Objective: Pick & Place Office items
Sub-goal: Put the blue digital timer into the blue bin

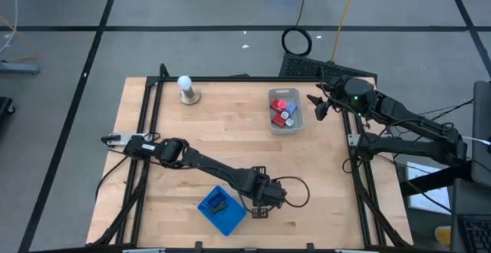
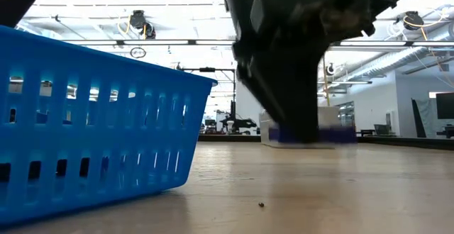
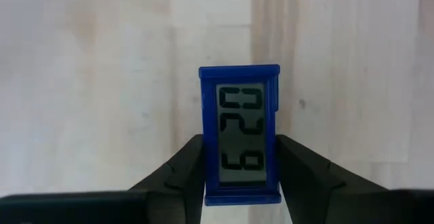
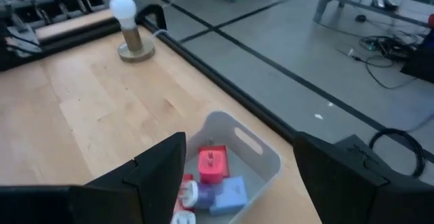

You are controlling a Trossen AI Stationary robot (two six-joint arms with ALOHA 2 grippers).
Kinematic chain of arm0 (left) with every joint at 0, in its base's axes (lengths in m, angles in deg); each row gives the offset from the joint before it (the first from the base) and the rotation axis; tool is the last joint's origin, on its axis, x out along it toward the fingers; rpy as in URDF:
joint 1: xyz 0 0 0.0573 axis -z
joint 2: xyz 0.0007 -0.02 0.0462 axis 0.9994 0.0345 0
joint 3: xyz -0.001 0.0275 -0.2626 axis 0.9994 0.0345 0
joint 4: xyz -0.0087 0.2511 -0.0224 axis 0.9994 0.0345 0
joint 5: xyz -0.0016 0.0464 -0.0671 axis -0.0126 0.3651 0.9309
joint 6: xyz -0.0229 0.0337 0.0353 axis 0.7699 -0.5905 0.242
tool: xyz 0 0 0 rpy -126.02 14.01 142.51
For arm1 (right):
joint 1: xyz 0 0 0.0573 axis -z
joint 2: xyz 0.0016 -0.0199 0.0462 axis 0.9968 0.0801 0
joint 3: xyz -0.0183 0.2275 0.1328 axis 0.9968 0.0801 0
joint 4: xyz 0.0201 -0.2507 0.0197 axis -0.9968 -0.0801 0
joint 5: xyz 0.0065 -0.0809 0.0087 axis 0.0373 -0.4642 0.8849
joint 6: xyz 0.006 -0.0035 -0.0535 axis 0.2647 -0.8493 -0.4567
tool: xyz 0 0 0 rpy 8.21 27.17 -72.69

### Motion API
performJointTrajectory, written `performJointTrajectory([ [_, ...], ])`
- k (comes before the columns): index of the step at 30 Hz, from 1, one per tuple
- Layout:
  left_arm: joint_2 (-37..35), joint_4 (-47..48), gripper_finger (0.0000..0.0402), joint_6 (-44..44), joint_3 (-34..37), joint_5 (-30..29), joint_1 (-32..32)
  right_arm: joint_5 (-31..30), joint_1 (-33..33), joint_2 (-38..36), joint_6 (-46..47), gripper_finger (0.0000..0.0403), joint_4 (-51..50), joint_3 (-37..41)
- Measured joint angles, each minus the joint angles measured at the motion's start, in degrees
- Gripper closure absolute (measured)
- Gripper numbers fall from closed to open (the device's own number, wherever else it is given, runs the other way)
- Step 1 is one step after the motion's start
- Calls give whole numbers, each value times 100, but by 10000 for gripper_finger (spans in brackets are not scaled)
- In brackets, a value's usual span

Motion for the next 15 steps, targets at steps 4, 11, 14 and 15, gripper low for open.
performJointTrajectory([
  [4, -168, 277, 254, 0, -15, -61, -67, 255, 0, 0, 2, 136, 232, 0],
  [11, -612, 682, 254, 65, -18, -299, -230, 264, -2, -2, 2, 143, 262, 0],
  [14, -772, 788, 254, 91, -15, -352, -276, 413, -4, -2, 4, 144, 264, 0],
  [15, -844, 841, 254, 111, -15, -350, -288, 426, -3, 0, 3, 143, 282, 0],
])
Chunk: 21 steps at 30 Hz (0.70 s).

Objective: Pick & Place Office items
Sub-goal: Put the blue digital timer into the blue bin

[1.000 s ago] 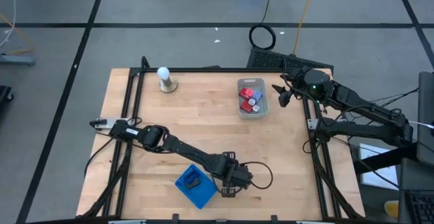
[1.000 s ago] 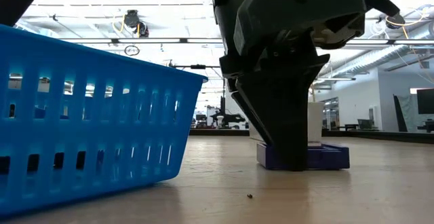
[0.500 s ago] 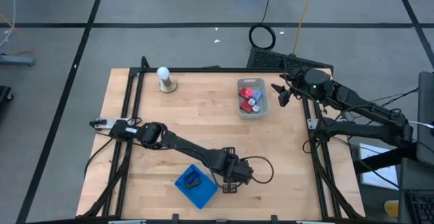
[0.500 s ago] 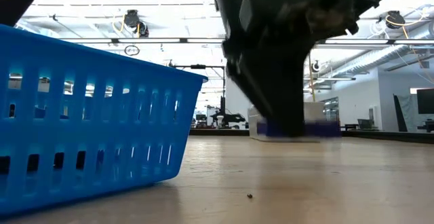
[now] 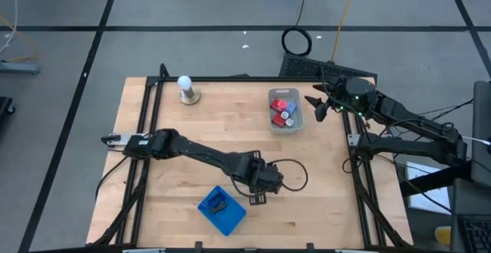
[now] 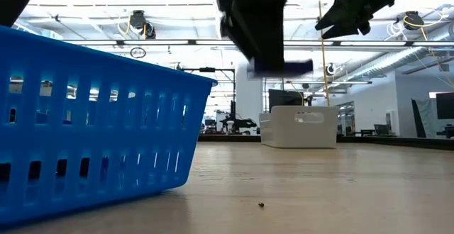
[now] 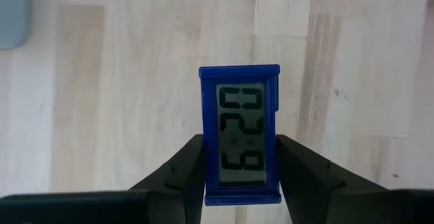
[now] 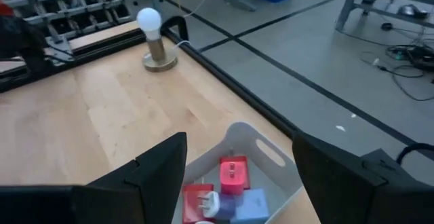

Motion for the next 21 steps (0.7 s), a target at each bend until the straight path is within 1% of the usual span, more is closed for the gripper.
performJointTrajectory([
  [7, -506, 268, 254, 280, -2, 2, -122, -6, -200, 0, 169, 132, 69, -1],
  [14, -1158, 734, 254, 275, -2, -7, -177, -13, -510, 0, 217, 135, -22, 0],
  [19, -1594, 1083, 254, 281, -2, -7, -49, -27, -593, 0, 630, 135, -241, 4],
  [21, -1728, 1121, 254, 296, -9, -7, 29, -26, -611, -2, 851, 135, -187, 101],
])
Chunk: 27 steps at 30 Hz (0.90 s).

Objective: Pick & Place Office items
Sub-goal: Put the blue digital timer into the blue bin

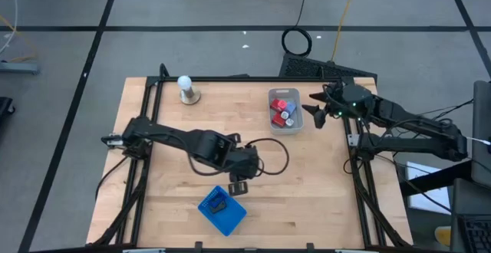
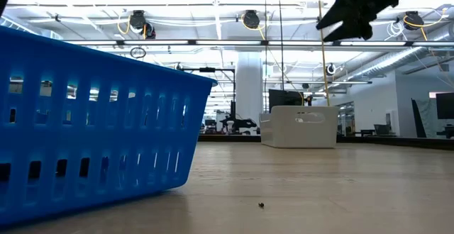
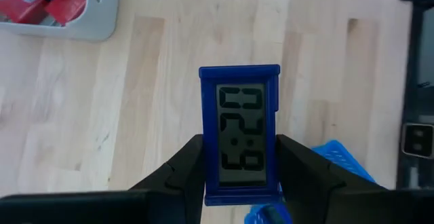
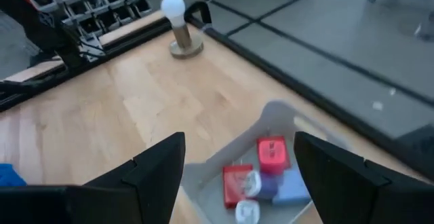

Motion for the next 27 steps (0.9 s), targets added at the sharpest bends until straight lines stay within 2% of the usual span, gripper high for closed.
performJointTrajectory([
  [8, -322, 178, 254, 164, 0, 2, 381, 11, -242, 7, 1032, 135, 247, 799],
  [14, -352, 397, 254, 289, 0, 8, 746, 19, -705, 4, 1652, 135, 1344, 1581],
  [22, -352, 599, 254, 425, 0, 6, 1190, -43, -1364, 0, 1035, 135, 3393, 1952],
  [27, -352, 590, 254, 452, 59, 2, 1385, -408, -1618, 0, 668, 135, 4196, 1952],
])
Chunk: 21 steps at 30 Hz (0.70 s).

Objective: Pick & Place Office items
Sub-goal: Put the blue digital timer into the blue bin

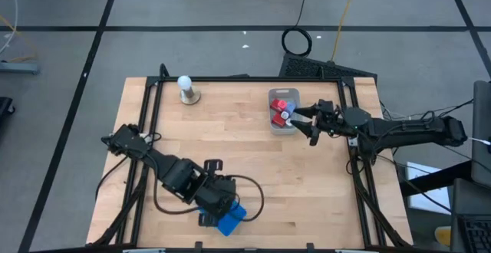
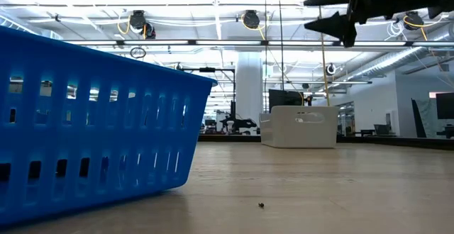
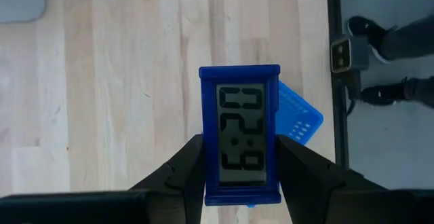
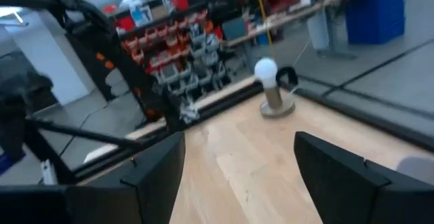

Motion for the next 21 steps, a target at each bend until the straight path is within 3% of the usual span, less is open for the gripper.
performJointTrajectory([
  [9, 4, -202, 254, 137, 652, 2, 333, -86, -96, 2, -36, 135, 147, 0],
  [21, 6, -1225, 254, 252, 1428, 154, 510, -101, -96, 2, -29, 135, 235, 0],
])
